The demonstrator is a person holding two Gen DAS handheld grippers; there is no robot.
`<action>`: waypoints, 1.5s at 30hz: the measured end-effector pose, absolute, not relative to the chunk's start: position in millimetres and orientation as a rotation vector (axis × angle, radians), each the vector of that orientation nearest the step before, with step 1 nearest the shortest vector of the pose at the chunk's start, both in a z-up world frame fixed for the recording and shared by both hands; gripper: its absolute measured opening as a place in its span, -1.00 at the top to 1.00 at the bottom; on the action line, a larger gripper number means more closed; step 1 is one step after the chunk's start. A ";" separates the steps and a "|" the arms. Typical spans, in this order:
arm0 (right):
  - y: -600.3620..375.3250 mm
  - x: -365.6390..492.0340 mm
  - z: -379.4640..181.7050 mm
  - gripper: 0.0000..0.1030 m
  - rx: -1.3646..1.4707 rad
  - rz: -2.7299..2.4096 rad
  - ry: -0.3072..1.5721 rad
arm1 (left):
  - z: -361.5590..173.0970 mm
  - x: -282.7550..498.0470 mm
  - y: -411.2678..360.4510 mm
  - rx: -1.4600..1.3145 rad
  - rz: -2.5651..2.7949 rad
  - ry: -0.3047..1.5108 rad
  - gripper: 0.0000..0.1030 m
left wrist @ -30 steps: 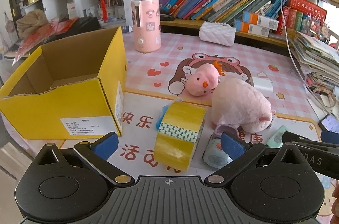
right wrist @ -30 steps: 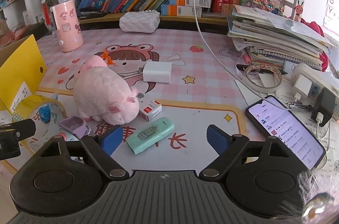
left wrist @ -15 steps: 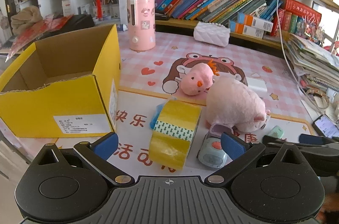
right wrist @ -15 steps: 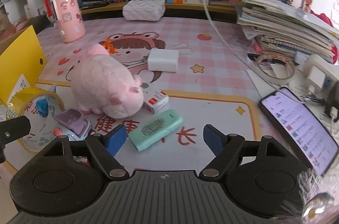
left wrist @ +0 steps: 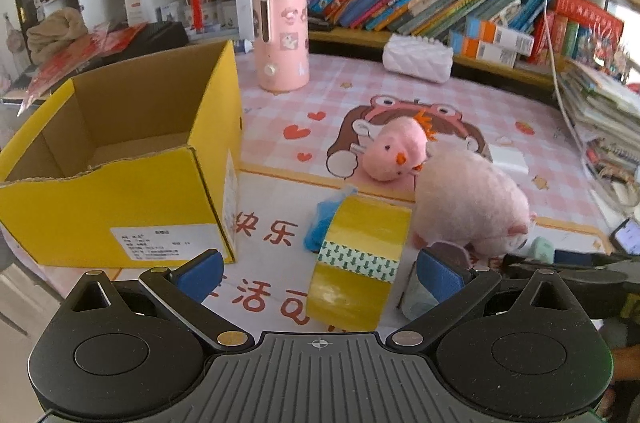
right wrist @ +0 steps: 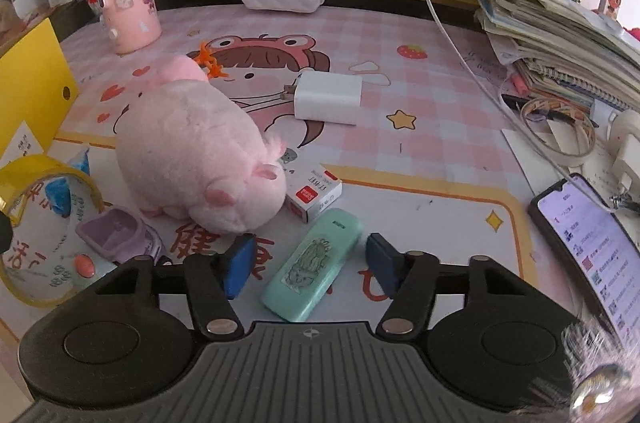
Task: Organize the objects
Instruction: 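Grasp the yellow tape roll with the left tool while the right tool grasps the mint-green eraser, then carry the tape roll and green eraser with both tools over the yellow box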
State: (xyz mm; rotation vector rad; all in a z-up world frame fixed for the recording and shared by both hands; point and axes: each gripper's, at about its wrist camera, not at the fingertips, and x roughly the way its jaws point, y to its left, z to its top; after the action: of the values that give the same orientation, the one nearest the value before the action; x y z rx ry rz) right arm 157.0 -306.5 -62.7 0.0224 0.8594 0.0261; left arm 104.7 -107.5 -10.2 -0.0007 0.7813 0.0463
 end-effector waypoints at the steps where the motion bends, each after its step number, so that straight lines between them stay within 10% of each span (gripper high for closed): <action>1: -307.5 156.9 -62.4 0.05 0.016 0.026 0.855 | -11.8 106.8 -109.4 0.010 0.044 0.787 -1.00; 4: -312.9 155.9 -61.0 0.54 0.010 0.041 0.847 | -16.4 112.1 -116.7 0.039 0.027 0.805 -0.99; 11: -325.3 146.6 -46.6 0.55 0.058 0.059 0.808 | -18.1 118.1 -123.9 0.033 -0.007 0.805 -0.83; 18: -323.2 137.0 -25.5 0.55 0.067 0.122 0.740 | -23.5 125.6 -122.6 0.005 0.015 0.848 0.14; 45: -281.3 86.9 -1.9 0.55 0.063 0.077 0.680 | 18.8 82.3 -63.1 -0.151 -0.108 0.664 0.29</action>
State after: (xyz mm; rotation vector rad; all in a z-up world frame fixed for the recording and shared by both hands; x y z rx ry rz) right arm 86.9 -281.3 -1.9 0.0633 0.6797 0.0770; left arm 82.3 -63.1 18.8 -0.1507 0.6639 -0.1084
